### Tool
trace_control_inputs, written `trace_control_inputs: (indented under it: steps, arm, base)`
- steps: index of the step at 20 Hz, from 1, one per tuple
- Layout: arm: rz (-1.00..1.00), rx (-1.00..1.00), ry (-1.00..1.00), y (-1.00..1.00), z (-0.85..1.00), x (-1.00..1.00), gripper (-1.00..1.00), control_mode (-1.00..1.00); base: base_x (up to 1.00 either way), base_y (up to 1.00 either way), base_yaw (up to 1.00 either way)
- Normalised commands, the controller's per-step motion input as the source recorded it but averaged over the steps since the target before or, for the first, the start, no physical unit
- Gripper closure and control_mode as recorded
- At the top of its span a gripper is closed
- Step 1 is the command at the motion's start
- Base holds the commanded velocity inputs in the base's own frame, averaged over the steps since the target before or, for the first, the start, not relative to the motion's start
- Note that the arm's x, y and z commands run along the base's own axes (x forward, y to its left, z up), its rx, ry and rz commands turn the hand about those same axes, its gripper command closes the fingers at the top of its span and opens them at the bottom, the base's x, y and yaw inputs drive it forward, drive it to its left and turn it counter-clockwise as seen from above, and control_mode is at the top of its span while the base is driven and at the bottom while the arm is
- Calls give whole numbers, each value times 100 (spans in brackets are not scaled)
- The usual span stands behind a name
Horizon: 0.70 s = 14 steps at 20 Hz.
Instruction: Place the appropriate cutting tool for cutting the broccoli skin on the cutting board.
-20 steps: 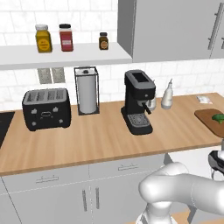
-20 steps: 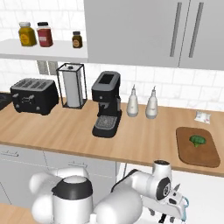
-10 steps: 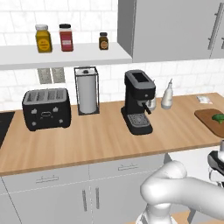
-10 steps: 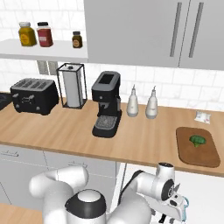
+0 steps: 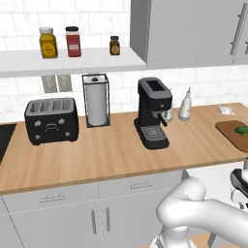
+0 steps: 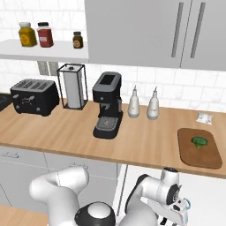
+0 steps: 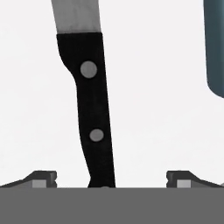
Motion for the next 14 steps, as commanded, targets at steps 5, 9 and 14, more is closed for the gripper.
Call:
trace_control_inputs:
  steps: [5,9,14]
  arm:
    - [-3,0,-1,0,-18,6,-100,-100]
    - [-3,0,0,0,-19,3,-100,-100]
    - [-4,0,-2,14,-50,-10,100,-100]
  base:
    - [0,0,0]
    - [0,0,0]
    - [0,0,0]
